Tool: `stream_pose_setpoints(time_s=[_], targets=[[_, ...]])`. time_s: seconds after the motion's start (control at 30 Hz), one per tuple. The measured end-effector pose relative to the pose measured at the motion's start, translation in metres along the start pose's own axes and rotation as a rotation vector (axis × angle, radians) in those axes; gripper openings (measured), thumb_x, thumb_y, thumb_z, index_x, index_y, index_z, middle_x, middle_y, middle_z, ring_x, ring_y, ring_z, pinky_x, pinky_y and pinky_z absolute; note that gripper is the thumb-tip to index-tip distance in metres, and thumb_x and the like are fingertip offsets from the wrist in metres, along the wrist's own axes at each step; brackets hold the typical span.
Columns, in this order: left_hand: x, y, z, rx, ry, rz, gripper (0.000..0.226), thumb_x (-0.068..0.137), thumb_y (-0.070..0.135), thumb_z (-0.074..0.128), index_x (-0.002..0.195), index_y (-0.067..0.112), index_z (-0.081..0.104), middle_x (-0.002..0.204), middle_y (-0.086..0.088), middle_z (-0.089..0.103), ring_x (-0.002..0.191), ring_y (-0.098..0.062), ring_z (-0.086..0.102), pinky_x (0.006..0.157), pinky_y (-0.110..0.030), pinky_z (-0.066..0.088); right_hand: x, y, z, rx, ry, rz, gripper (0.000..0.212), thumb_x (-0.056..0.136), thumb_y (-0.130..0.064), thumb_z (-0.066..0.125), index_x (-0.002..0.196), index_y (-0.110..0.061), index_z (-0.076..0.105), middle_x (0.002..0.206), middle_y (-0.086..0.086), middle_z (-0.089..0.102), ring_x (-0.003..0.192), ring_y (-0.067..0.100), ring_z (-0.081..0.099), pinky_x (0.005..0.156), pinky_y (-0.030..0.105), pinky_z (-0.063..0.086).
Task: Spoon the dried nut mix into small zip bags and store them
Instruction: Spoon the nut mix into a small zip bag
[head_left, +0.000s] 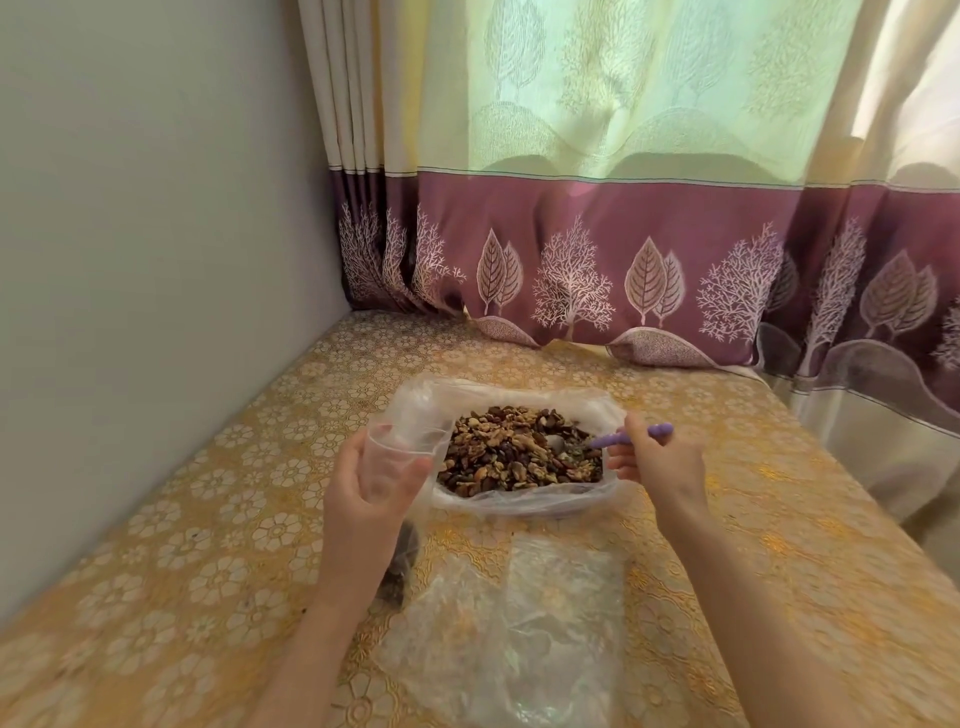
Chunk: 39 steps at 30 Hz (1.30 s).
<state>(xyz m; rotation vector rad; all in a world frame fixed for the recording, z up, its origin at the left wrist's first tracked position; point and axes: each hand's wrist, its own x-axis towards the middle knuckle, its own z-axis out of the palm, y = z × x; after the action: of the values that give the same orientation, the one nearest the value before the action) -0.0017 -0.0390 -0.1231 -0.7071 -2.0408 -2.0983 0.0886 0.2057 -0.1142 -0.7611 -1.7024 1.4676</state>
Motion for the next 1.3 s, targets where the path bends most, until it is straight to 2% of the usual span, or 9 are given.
stream_pose_setpoints(time_s=[0.07,0.33,0.53,0.67,0.87,0.93,1.07,1.17,1.3], targets=[[0.0,0.001,0.001,-0.016,-0.001,-0.004,0.04,0.069,0.044,0.068,0.106,0.036,0.054,0.094,0.003,0.066,0.071,0.0,0.065,0.053,-0.011,0.049,0.0,0.002,0.003,0.062,-0.015,0.073,0.036,0.096,-0.017,0.051,0.074,0.001,0.072,0.074,0.014,0.073,0.059,0.017,0.061,0.053,0.024,0.05],[0.0,-0.003,0.0,-0.002,-0.004,-0.005,0.047,0.069,0.046,0.067,0.112,0.032,0.054,0.101,0.004,0.065,0.083,-0.001,0.065,0.064,-0.016,0.053,-0.002,0.005,0.004,0.277,-0.009,0.198,0.034,0.098,-0.012,0.048,0.071,0.001,0.065,0.071,0.013,0.072,0.055,0.015,0.063,0.051,0.019,0.054],[0.001,-0.003,0.0,0.017,-0.012,-0.004,0.043,0.07,0.048,0.068,0.109,0.038,0.054,0.1,0.007,0.066,0.084,-0.003,0.065,0.064,-0.021,0.054,0.0,0.002,-0.004,0.321,0.045,0.162,0.036,0.098,-0.014,0.049,0.071,0.003,0.065,0.068,0.012,0.072,0.05,0.011,0.063,0.048,0.017,0.052],[-0.001,-0.002,0.001,0.024,-0.006,0.008,0.043,0.07,0.05,0.066,0.107,0.032,0.056,0.087,0.007,0.068,0.065,-0.001,0.064,0.05,-0.012,0.048,-0.002,-0.007,-0.008,0.341,0.045,0.118,0.039,0.098,-0.015,0.049,0.066,-0.001,0.067,0.065,0.01,0.072,0.048,0.01,0.061,0.048,0.016,0.052],[-0.001,0.0,0.002,0.03,0.004,0.015,0.056,0.069,0.058,0.069,0.112,0.025,0.056,0.096,0.006,0.066,0.078,-0.001,0.064,0.059,-0.013,0.049,-0.008,-0.036,-0.005,0.37,-0.014,0.054,0.039,0.099,-0.019,0.048,0.073,0.003,0.068,0.071,0.015,0.072,0.054,0.014,0.062,0.052,0.017,0.051],[-0.001,0.0,0.002,0.049,0.006,0.012,0.06,0.067,0.062,0.069,0.114,0.026,0.055,0.098,0.008,0.065,0.082,-0.002,0.063,0.062,-0.016,0.05,-0.014,-0.047,-0.001,0.377,-0.051,0.026,0.04,0.099,-0.019,0.047,0.07,0.001,0.067,0.067,0.011,0.072,0.053,0.012,0.062,0.05,0.017,0.05],[-0.002,-0.001,0.002,0.071,0.017,0.009,0.058,0.067,0.054,0.065,0.116,0.024,0.054,0.105,0.005,0.064,0.093,-0.01,0.063,0.07,-0.019,0.049,-0.028,-0.066,0.009,0.418,-0.198,0.008,0.039,0.099,-0.021,0.046,0.079,0.006,0.066,0.082,0.017,0.074,0.055,0.011,0.061,0.051,0.016,0.049],[-0.002,-0.001,0.002,0.06,0.013,-0.002,0.059,0.069,0.05,0.066,0.119,0.023,0.053,0.111,0.001,0.063,0.099,-0.015,0.061,0.083,-0.033,0.052,-0.04,-0.075,0.018,0.45,-0.305,0.033,0.039,0.099,-0.023,0.046,0.089,0.01,0.064,0.086,0.018,0.073,0.058,0.012,0.062,0.051,0.015,0.05],[-0.002,-0.001,0.001,0.04,0.025,-0.021,0.064,0.066,0.053,0.066,0.121,0.024,0.052,0.111,0.003,0.063,0.097,-0.009,0.063,0.073,-0.021,0.053,-0.057,-0.087,0.031,0.397,-0.43,-0.048,0.034,0.098,-0.021,0.047,0.082,0.003,0.064,0.084,0.016,0.074,0.058,0.012,0.061,0.052,0.016,0.05]])
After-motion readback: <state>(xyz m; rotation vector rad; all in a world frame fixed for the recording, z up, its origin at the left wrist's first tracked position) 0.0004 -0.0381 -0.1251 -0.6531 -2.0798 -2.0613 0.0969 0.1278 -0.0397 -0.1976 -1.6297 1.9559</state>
